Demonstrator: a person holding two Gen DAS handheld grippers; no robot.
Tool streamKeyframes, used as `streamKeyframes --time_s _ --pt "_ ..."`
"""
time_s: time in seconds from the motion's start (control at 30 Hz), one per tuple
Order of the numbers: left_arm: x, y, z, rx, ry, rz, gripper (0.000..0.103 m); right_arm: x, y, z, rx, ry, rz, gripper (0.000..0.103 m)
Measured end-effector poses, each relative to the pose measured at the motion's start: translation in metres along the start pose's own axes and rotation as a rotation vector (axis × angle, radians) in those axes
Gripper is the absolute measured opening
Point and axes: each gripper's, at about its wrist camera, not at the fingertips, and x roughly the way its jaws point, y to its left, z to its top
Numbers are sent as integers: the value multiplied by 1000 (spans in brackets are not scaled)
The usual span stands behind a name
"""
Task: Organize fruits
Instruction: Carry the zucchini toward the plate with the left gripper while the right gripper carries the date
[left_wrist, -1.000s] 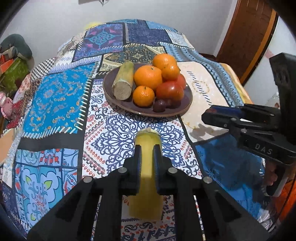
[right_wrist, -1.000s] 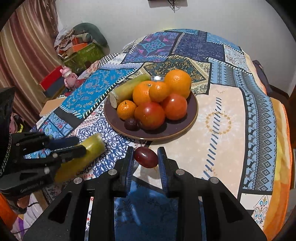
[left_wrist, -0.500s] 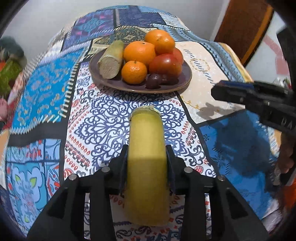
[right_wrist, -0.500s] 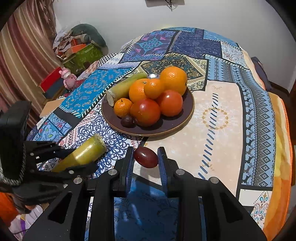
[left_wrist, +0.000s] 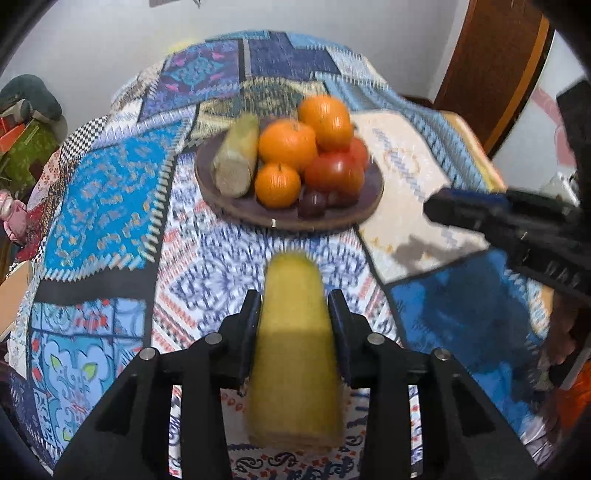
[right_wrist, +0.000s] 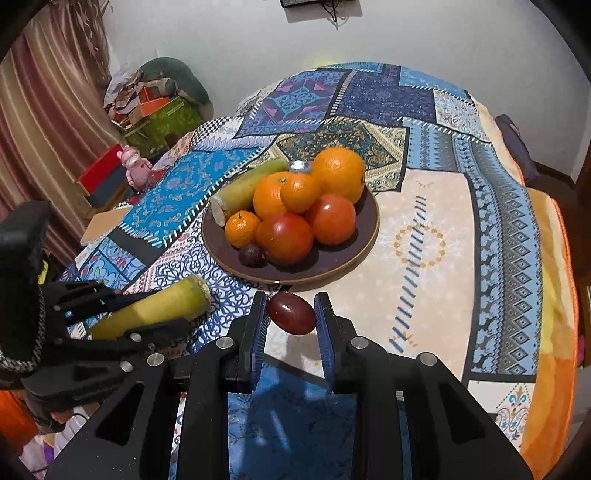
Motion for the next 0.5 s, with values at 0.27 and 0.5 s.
streamKeyframes --time_s 0.27,0.5 --pt "-29 5 33 -11 -87 -16 0 1 1 13 -11 -22 -7 23" --pt "-37 3 31 44 -80 14 5 3 -2 13 -8 -19 -2 23"
